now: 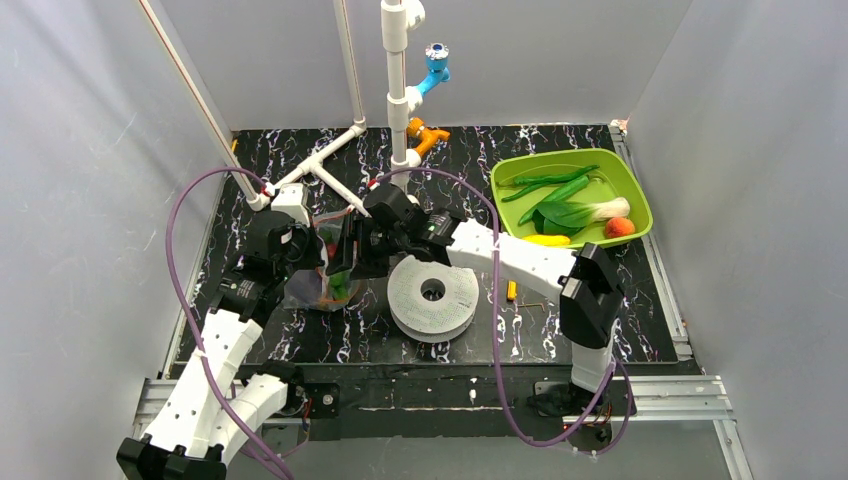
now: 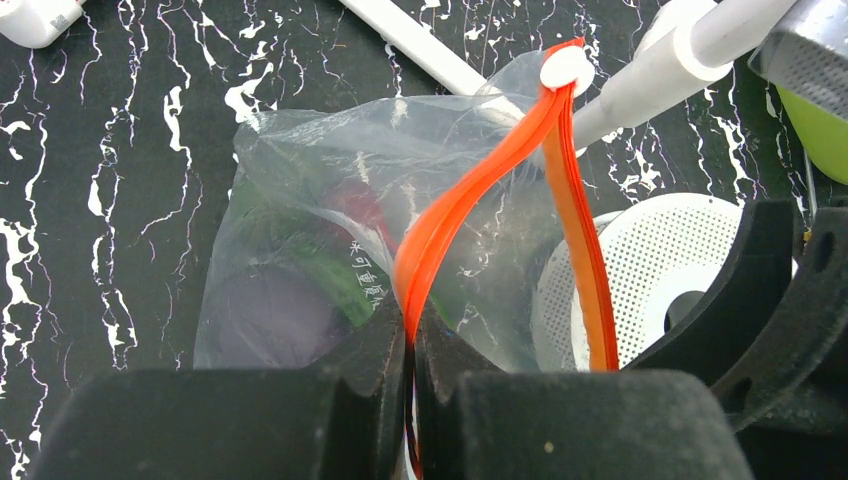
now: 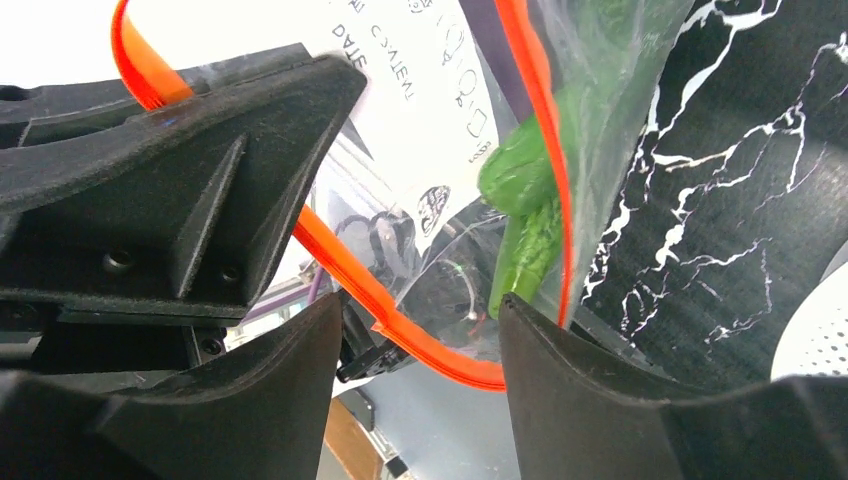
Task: Place the food in the zip-top bag and seal the zipper
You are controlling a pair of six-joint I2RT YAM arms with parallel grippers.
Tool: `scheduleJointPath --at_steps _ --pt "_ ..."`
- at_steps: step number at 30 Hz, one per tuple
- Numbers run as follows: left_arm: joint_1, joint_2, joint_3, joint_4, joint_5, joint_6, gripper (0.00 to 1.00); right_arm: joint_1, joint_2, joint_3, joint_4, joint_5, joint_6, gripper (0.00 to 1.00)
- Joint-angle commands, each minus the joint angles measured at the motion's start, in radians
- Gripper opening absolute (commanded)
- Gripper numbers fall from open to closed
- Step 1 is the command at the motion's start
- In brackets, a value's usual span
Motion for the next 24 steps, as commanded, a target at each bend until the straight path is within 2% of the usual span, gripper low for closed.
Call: scheduleJointPath --at_steps 1,8,13,16,19,23,24 --pt "-0.002 -0.014 0.001 0.022 0.004 0.01 0.0 -0.002 -0.056 0.012 0.037 0.041 -0.093 0.66" --pt "-0.002 -0.014 -0.004 0.024 -0.006 0.007 0.0 -0.003 -0.248 -0.13 0.054 0.115 -0.407 0.67" --pt "-0.003 0.01 0.009 0.014 0.0 0.005 0.0 -0.003 -0.457 -0.274 0.065 0.292 -0.604 0.66" --pt "-0.003 0.015 0.012 0.012 0.007 0.0 0.0 -0.028 -0.586 -0.4 0.094 0.428 -0.659 0.66" --pt "-0.002 0.016 0.011 0.014 0.013 -0.005 0.0 -0.127 -0.714 -0.507 0.088 0.511 -0.639 0.65" --pt "-0.003 0.025 0.006 0.014 0.012 -0.007 0.0 -0.396 -0.851 -0.658 0.098 0.515 -0.51 0.64" --pt "-0.003 0.027 0.008 0.013 0.013 -0.006 0.0 -0.426 -0.861 -0.677 0.102 0.522 -0.496 0.64"
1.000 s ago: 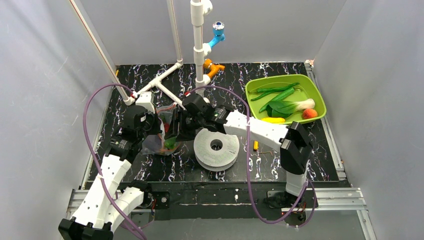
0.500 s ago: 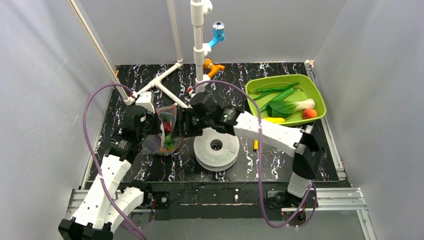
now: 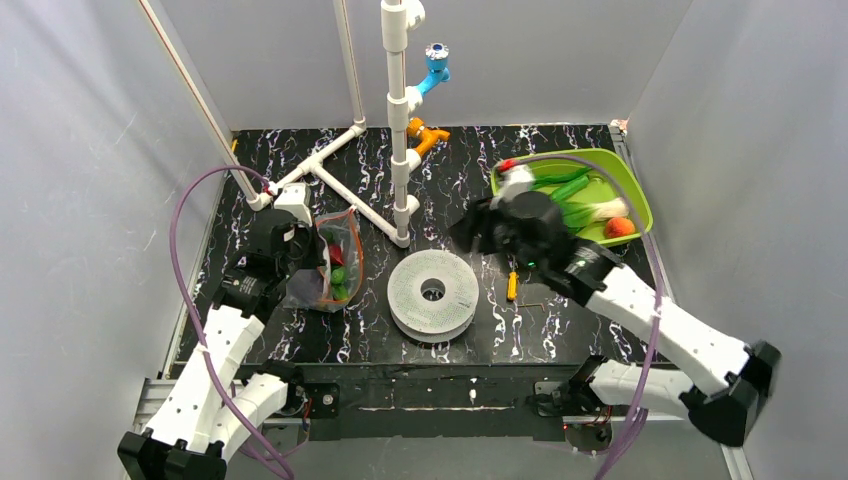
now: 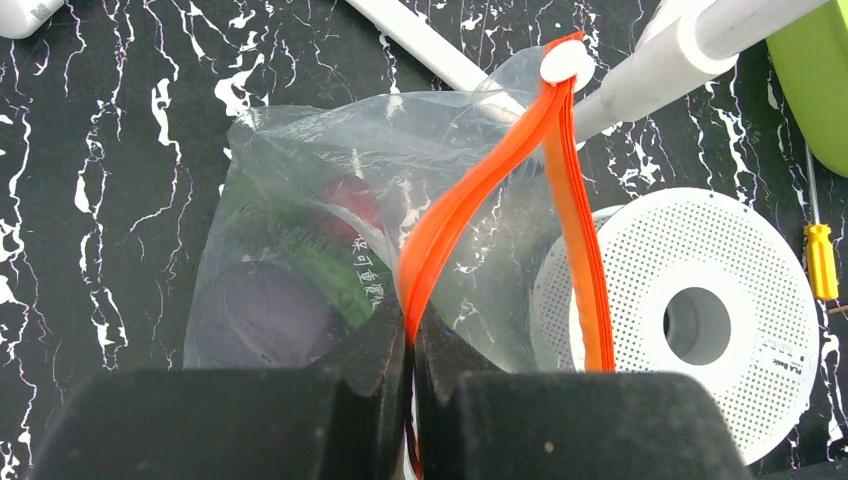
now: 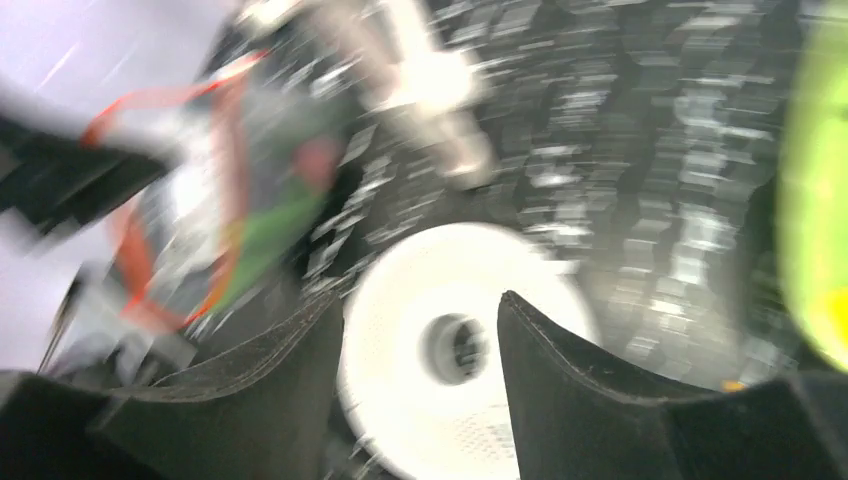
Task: Place the food in the zip-top bag and seal the zipper
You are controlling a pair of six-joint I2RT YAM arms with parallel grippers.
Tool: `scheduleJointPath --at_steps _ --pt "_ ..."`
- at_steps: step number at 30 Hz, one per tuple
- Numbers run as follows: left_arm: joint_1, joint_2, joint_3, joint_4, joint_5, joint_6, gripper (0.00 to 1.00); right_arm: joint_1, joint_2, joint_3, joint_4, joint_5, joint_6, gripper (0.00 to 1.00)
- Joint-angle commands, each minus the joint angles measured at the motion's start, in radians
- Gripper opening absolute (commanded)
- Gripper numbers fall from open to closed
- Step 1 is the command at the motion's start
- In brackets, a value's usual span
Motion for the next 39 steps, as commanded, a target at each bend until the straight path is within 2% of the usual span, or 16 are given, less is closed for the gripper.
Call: scheduleJointPath --at_steps 1,4,7,12,20,23,30,39 --pt "-0.002 0.007 0.01 0.01 0.007 -0.001 0.0 -0.275 -0.126 -0.152 0.032 0.125 0.097 0.63" --pt "-0.002 0.01 0.015 0.012 0.02 -0.001 0.0 -0.44 -0.099 -0.22 0.113 0.182 0.182 0.61" --pt "-0.003 0.01 0.011 0.013 0.011 -0.001 0.0 -0.539 0.052 -0.133 0.053 0.164 0.27 0.65" --pt "-0.003 0.007 0.006 0.011 -0.003 0.0 0.0 -0.649 0.43 0.216 -0.239 0.129 0.406 0.64" --pt "-0.003 0.017 0.005 0.016 0.009 -0.001 0.0 -0.687 0.923 0.823 -0.577 0.076 0.375 0.63" --pt "-0.004 0.028 0.01 0.012 0.011 0.0 0.0 -0.689 1.034 0.96 -0.671 0.069 0.377 0.63" --pt "-0.004 0.017 0.01 0.012 0.004 0.002 0.0 -0.689 1.06 0.881 -0.569 0.066 0.377 0.63" --pt "-0.004 0.017 0.009 0.01 0.011 -0.001 0.0 -0.688 1.176 0.977 -0.587 0.081 0.377 0.63"
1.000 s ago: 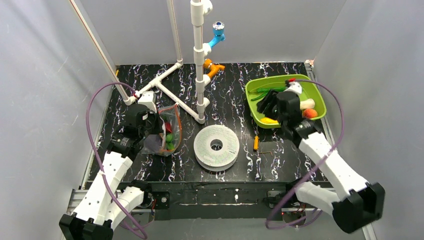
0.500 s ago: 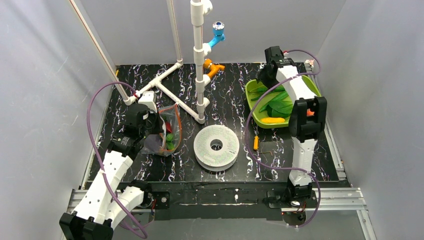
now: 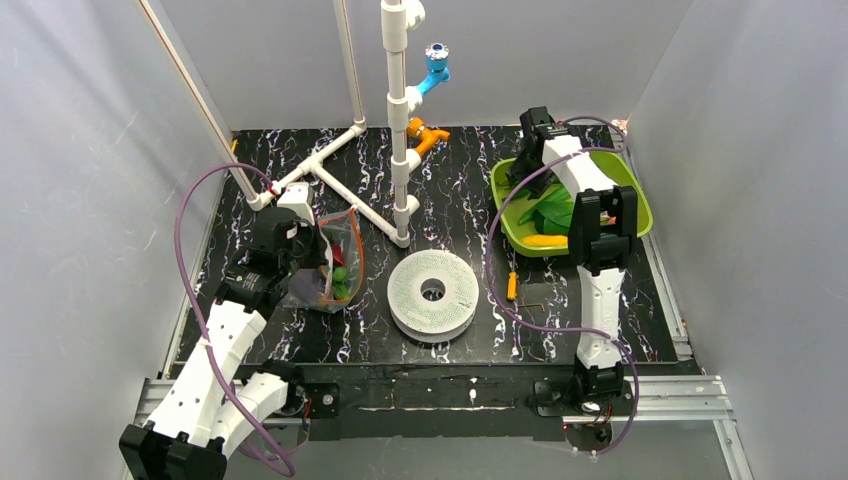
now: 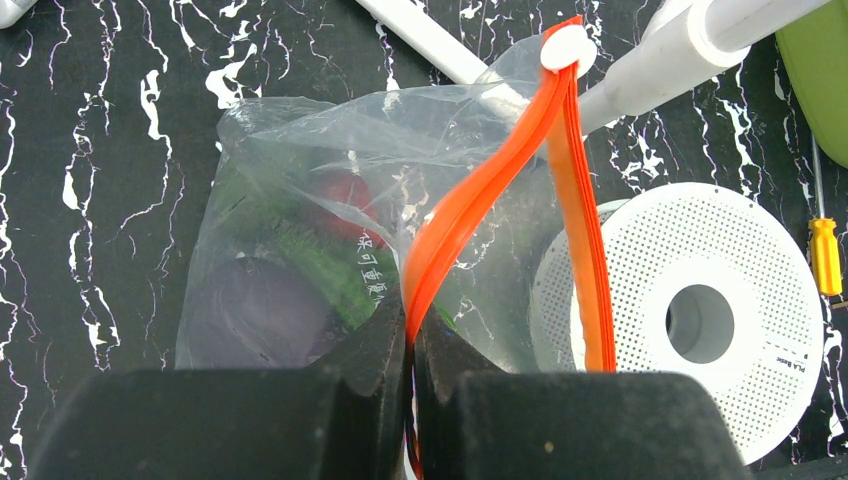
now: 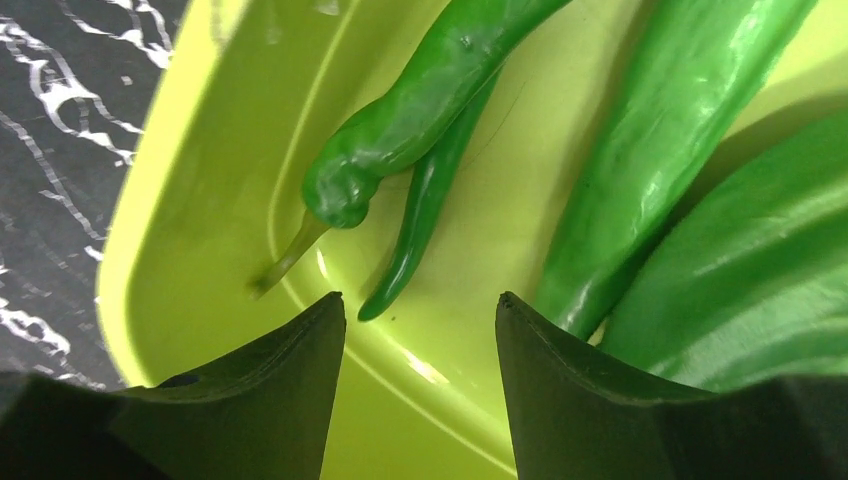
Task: Place the food in the zip-top bag and seal the zipper
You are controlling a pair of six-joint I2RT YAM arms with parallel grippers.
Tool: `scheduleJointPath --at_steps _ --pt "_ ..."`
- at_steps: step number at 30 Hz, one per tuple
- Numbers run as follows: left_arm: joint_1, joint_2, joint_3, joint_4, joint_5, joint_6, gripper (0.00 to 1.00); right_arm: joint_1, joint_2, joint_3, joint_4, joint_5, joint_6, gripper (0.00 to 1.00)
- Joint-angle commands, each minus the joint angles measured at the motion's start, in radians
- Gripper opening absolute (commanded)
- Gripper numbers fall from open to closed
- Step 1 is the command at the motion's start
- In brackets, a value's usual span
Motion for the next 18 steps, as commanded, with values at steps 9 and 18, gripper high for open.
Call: scheduleJointPath --at_steps 9,18 --pt "-0.003 -0.01 0.009 0.008 0.005 0.002 0.0 0.002 0.154 0.175 -0.054 0.068 0.012 0.63" --pt "-0.003 -0.023 0.009 0.008 -0.007 0.003 0.0 0.028 0.227 0.223 -0.125 0.121 -0.254 0.63"
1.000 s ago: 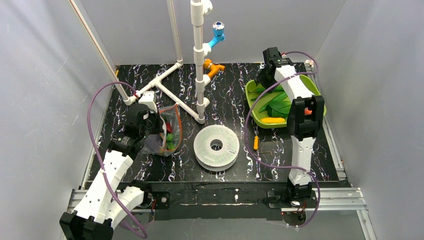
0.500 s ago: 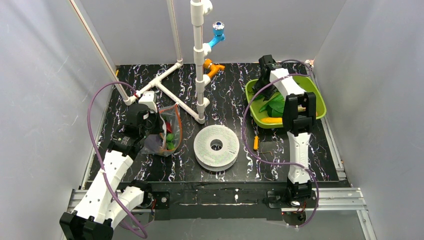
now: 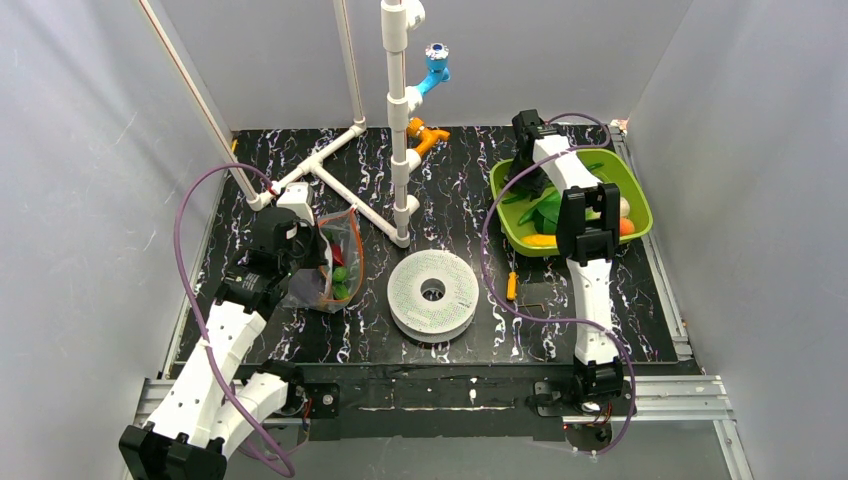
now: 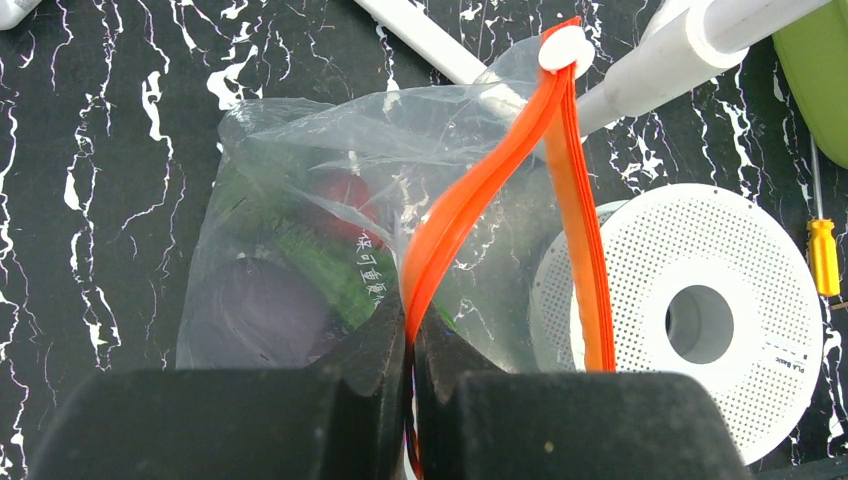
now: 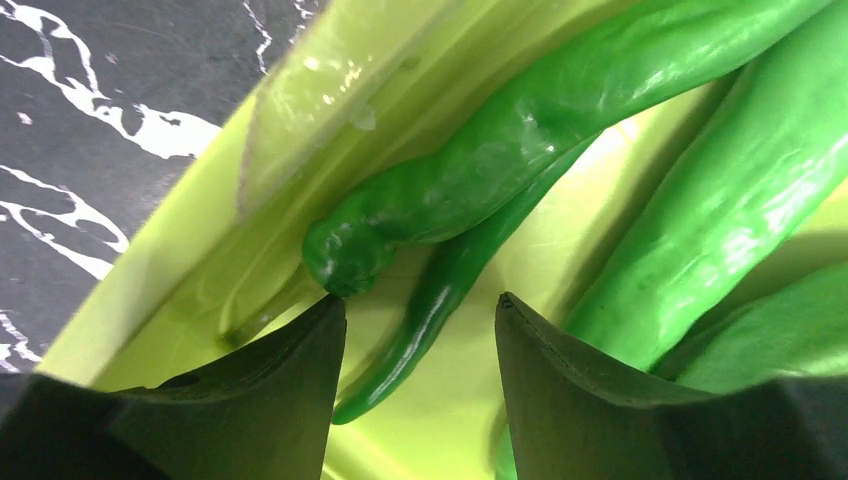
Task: Place the food in the zip-top bag and seal the zipper
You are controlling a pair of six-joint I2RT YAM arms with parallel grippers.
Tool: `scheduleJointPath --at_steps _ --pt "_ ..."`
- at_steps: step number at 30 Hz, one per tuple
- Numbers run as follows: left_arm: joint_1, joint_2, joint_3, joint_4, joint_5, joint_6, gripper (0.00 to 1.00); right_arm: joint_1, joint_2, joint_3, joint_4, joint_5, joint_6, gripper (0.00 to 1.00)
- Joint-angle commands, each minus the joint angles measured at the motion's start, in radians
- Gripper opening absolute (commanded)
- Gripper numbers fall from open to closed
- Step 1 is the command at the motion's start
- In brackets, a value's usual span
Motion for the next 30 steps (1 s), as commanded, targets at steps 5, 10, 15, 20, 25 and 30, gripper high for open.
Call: scheduleJointPath --at_steps 5,10,15,20,25,30 --pt "-0.003 -0.007 0.013 0.007 0.007 0.005 0.0 0.021 0.02 0.006 -0.079 0.091 -0.087 0.63" --pt "-0.004 -0.012 0.012 0.005 0.005 0.004 0.0 0.003 -0.047 -0.097 -0.045 0.009 -0.087 0.63" --pt "-0.003 -0.01 0.011 0.007 0.001 0.002 0.0 -0.022 -0.12 -0.209 -0.045 -0.027 -0.087 0.63" --pt "-0.004 -0.001 0.012 0.006 0.009 0.002 0.0 -0.038 -0.145 -0.258 -0.045 -0.027 -0.087 0.63" --pt "-0.003 -0.001 0.014 0.002 0.005 0.003 0.0 -0.053 -0.121 -0.216 -0.045 -0.027 -0.087 0.63" --pt "-0.003 0.0 0.011 0.005 -0.001 0.002 0.0 -0.057 -0.229 -0.333 -0.045 -0.027 -0.087 0.63"
